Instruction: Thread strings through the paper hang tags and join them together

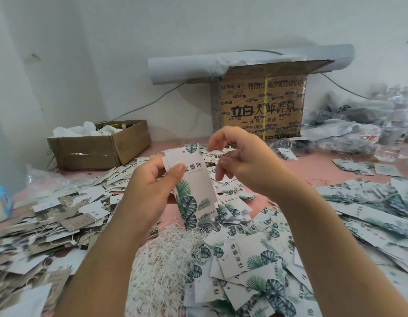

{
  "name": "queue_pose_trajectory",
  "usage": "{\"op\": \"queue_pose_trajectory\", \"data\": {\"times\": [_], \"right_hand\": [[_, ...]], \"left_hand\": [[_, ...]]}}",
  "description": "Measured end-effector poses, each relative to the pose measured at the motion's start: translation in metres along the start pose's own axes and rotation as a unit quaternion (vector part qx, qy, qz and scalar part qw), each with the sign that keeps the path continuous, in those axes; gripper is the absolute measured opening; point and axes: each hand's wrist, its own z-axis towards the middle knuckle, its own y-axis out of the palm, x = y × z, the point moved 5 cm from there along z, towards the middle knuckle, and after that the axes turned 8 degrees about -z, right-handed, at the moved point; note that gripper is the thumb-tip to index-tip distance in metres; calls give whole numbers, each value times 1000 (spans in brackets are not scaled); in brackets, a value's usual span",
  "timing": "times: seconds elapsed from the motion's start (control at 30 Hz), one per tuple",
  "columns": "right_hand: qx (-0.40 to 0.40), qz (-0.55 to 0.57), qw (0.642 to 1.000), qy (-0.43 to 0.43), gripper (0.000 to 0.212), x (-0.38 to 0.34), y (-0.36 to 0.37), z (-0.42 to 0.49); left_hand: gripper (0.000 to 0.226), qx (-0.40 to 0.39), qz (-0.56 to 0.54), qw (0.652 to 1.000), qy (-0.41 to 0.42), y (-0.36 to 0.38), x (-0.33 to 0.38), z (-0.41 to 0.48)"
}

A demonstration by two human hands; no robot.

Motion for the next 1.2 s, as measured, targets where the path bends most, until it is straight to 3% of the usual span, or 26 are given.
{"op": "queue_pose_trajectory", "data": {"times": [0.17, 0.27, 0.43, 0.77, 1.03, 1.2], "right_hand": [[-5, 52, 999, -3, 43, -1, 4, 2], [-38, 106, 994, -3, 42, -2, 9, 1], [-60, 120, 991, 10, 48, 2, 10, -1], [-39, 62, 997, -10, 18, 2, 5, -1], [-18, -40, 999, -26, 26, -3, -2, -1], [-23, -111, 993, -19, 18, -1, -5, 0]], "left_hand": [[11, -55, -33, 997, -42, 7, 0, -3], [25, -83, -51, 994, -56, 10, 0, -5], [31, -135, -57, 985, -89, 14, -2, -8], [25, -106, -113, 984, -85, 14, 3, -8], [24, -112, -103, 984, -88, 15, 2, -9], [25, -124, -107, 982, -98, 18, 1, -9]]}}
